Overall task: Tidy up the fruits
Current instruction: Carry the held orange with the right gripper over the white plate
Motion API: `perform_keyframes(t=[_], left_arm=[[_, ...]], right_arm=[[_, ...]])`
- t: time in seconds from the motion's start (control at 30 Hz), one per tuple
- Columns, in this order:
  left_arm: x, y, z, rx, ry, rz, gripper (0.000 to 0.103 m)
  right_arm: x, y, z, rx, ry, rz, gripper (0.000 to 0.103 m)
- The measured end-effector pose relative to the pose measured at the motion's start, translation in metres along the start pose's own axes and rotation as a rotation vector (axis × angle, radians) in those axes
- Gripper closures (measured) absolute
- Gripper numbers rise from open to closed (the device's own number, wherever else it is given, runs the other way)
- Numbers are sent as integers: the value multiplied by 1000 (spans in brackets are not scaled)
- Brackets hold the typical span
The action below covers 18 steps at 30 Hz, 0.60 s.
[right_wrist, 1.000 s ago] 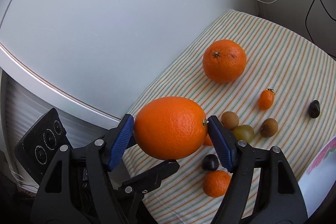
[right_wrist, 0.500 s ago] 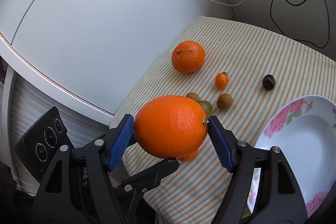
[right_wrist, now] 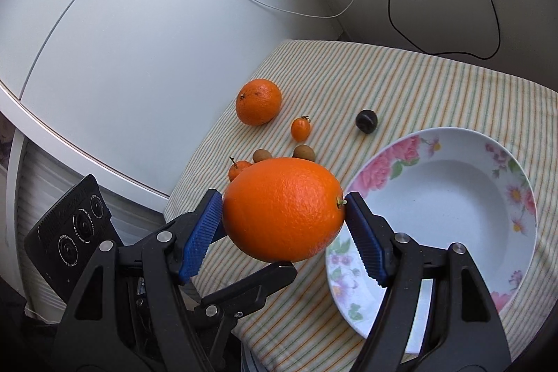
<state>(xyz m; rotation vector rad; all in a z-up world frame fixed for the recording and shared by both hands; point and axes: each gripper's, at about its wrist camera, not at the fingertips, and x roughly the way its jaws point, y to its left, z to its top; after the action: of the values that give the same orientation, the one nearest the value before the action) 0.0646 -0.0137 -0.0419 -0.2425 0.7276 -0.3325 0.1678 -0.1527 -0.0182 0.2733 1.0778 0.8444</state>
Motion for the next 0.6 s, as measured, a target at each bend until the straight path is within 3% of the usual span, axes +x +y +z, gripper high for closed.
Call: perform_keyframes(t=[0.6], left_arm=[[66,-35,14,40,99,-54,39]], right_arm=[[-25,-77,-1,118,-42,-49,28]])
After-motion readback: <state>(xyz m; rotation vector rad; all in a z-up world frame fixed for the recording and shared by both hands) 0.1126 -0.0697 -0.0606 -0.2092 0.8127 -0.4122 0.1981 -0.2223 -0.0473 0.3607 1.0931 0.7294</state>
